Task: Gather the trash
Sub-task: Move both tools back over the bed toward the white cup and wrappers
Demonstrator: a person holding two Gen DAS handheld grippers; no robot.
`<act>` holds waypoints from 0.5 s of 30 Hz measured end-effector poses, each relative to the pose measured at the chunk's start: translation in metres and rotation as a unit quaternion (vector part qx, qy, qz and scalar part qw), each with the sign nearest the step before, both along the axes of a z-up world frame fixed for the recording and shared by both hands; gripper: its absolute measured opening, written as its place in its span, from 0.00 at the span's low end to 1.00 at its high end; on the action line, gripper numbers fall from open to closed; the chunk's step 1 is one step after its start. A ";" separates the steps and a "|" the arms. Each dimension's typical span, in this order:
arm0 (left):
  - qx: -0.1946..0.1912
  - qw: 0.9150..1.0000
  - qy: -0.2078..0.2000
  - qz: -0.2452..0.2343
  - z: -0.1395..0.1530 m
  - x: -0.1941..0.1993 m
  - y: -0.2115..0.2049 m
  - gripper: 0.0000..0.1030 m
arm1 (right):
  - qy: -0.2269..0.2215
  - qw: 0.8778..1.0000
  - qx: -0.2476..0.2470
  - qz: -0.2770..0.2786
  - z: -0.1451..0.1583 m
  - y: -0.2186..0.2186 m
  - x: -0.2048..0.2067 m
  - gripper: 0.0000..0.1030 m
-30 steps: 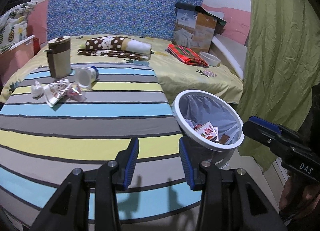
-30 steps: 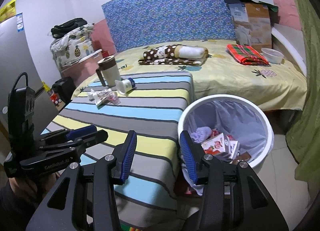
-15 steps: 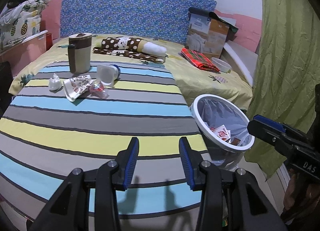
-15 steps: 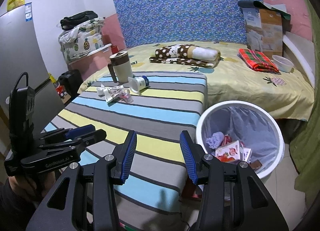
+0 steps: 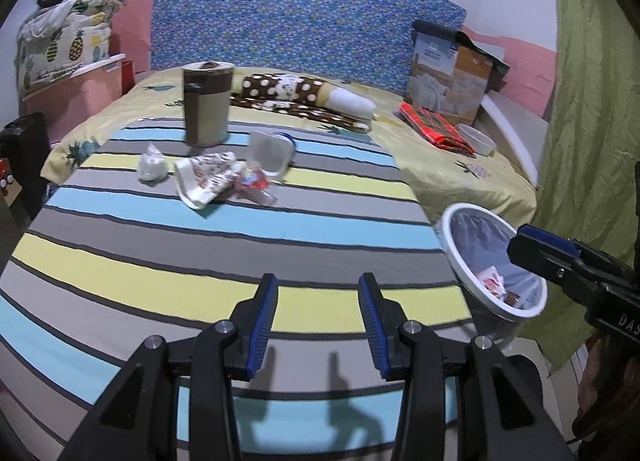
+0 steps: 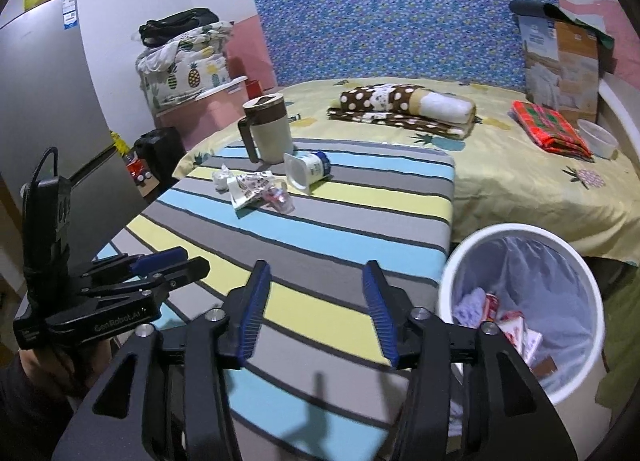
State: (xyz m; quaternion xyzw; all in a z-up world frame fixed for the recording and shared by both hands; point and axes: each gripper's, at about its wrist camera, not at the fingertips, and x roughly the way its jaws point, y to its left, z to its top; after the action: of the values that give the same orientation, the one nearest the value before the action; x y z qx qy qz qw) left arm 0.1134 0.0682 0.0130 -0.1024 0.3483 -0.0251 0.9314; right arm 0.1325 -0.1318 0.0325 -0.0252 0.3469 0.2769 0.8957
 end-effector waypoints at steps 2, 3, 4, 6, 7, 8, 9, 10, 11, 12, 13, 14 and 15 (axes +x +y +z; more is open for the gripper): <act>0.001 1.000 -0.002 0.009 0.000 0.002 0.009 0.48 | 0.003 1.000 0.000 0.008 -0.001 0.005 0.005 0.56; 0.003 1.000 -0.003 0.014 0.000 0.003 0.013 0.48 | 0.002 1.000 0.000 0.012 -0.001 0.008 0.007 0.56; 0.005 1.000 -0.002 0.019 0.000 0.005 0.018 0.48 | 0.002 1.000 -0.002 0.015 -0.001 0.010 0.008 0.56; 0.008 1.000 -0.001 0.027 0.000 0.010 0.027 0.49 | 0.003 1.000 -0.006 0.018 -0.001 0.014 0.013 0.56; 0.010 0.999 -0.002 0.032 0.000 0.012 0.031 0.49 | 0.004 1.000 -0.006 0.020 -0.001 0.016 0.016 0.56; 0.013 0.999 -0.002 0.036 0.000 0.014 0.035 0.49 | 0.005 1.000 -0.006 0.024 -0.001 0.017 0.018 0.56; 0.014 0.999 -0.003 0.041 0.000 0.017 0.040 0.49 | 0.006 1.000 -0.005 0.027 -0.001 0.018 0.021 0.56; 0.014 0.999 -0.003 0.045 -0.001 0.020 0.045 0.49 | 0.008 0.999 -0.006 0.030 -0.001 0.020 0.023 0.56; 0.014 0.999 -0.002 0.049 -0.001 0.023 0.049 0.49 | 0.009 0.999 -0.008 0.032 -0.001 0.021 0.025 0.56; 0.015 0.998 -0.002 0.053 -0.001 0.027 0.054 0.49 | 0.010 0.999 -0.010 0.034 -0.001 0.023 0.027 0.56; 0.016 0.998 -0.002 0.057 -0.002 0.030 0.058 0.49 | 0.010 0.999 -0.011 0.036 -0.001 0.024 0.029 0.56; 0.017 0.998 -0.001 0.060 -0.002 0.034 0.062 0.49 | 0.011 0.999 -0.013 0.037 -0.002 0.026 0.032 0.56; 0.018 0.998 0.000 0.063 -0.004 0.039 0.066 0.49 | 0.012 0.999 -0.013 0.038 -0.001 0.027 0.035 0.56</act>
State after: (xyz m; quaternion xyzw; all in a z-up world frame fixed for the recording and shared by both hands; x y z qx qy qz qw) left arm 0.1524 0.1347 0.0093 -0.1073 0.3411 0.0398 0.9330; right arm 0.1671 -0.1048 0.0311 -0.0470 0.3599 0.3068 0.8799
